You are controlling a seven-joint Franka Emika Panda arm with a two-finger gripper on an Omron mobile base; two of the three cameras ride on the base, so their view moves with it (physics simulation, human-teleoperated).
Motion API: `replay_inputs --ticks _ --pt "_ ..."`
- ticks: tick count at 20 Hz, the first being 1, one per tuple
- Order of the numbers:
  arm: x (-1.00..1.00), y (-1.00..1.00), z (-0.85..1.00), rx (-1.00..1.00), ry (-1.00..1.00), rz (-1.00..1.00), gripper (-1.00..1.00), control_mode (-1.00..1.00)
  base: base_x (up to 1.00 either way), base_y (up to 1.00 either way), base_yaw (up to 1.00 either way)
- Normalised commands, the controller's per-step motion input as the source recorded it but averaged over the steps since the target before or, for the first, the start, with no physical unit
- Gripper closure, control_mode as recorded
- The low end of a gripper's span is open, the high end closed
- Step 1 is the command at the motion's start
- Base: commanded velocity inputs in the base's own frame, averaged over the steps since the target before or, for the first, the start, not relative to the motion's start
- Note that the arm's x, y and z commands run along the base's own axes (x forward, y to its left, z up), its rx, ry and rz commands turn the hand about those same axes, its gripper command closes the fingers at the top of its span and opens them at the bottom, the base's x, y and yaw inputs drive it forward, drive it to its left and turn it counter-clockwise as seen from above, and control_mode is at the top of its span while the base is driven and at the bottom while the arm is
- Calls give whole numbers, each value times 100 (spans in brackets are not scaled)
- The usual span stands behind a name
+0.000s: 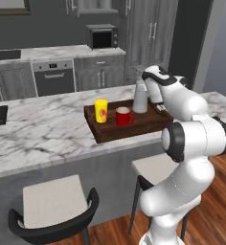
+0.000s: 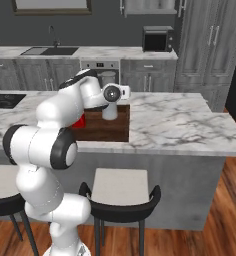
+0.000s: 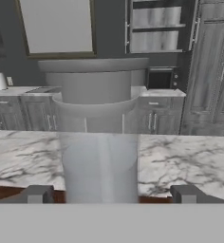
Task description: There is a tray on the dining counter. Grab the cup, mug, and pitcher and place them on the tray. The pitcher may be placed next to the tray if it cannot fit the tray.
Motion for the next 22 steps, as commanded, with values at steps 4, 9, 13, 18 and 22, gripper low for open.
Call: replay_inputs --ticks 4,9,13,18,22 --pt "-22 0 0 0 0 0 -100 -100 0 0 0" --pt "-35 -1 1 0 0 0 -100 -100 0 0 0" --pt "-23 -11 24 0 1 -2 -100 -100 0 0 0" --pt "-13 -13 40 0 5 -3 -100 -100 0 0 0" --pt "-42 -11 37 0 9 -5 -100 -100 0 0 0"
